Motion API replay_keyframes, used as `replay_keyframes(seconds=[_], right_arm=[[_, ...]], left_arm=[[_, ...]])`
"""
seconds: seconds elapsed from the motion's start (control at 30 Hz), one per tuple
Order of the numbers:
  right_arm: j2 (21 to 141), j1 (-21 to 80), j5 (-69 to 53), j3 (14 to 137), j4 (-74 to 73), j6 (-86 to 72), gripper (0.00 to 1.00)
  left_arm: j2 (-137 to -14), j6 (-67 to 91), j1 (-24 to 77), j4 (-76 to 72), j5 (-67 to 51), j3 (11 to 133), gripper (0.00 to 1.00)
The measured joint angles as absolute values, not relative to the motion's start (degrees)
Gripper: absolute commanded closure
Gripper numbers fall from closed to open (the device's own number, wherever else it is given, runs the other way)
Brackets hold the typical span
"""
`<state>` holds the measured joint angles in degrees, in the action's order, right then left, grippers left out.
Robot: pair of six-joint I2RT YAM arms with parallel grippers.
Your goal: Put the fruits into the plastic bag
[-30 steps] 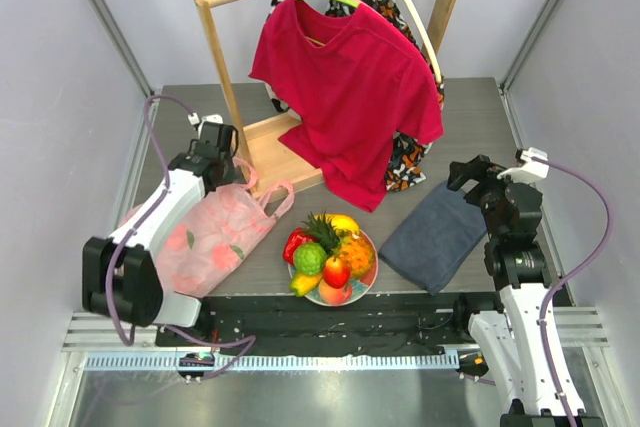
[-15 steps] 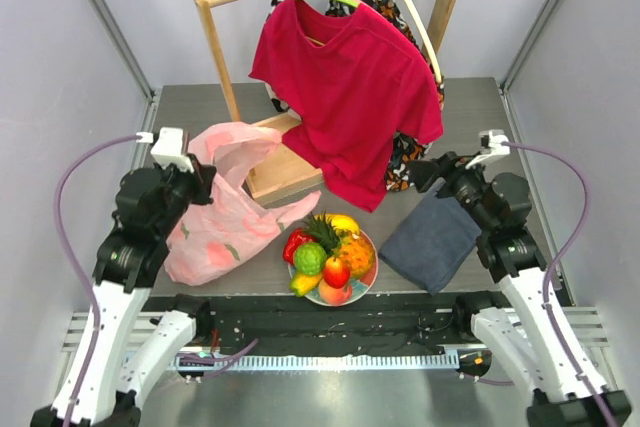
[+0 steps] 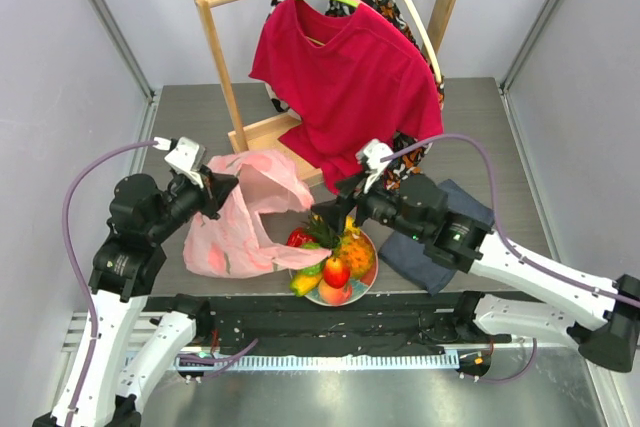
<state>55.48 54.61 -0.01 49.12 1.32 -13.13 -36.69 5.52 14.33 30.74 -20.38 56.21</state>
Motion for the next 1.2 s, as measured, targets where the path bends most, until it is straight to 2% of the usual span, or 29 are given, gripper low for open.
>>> replay_keyframes(seconds=[0.33, 0.67, 0.93, 1.2], right_arm=[[62.70, 61.21, 6.13, 51.62, 2.28, -8.25, 0.16], [64.55, 62.35, 3.81, 52.51, 6.04, -8.56, 0.17], [65.04, 62.46, 0.12, 52.29, 8.71, -10.96, 0.17], [66.67, 62.52, 1.10, 51.46, 9.85, -12.12, 0.17]], left_arm=[[-36.80, 5.50, 14.33, 31.40, -23.38, 56.34, 1.00], [-36.77, 4.84, 14.33, 32.16, -23.33, 56.34, 1.00], [-36.75, 4.14, 14.33, 33.08, -19.03, 56.34, 1.00], [-36.05, 4.10, 14.33, 33.15, -18.52, 56.31, 1.00]])
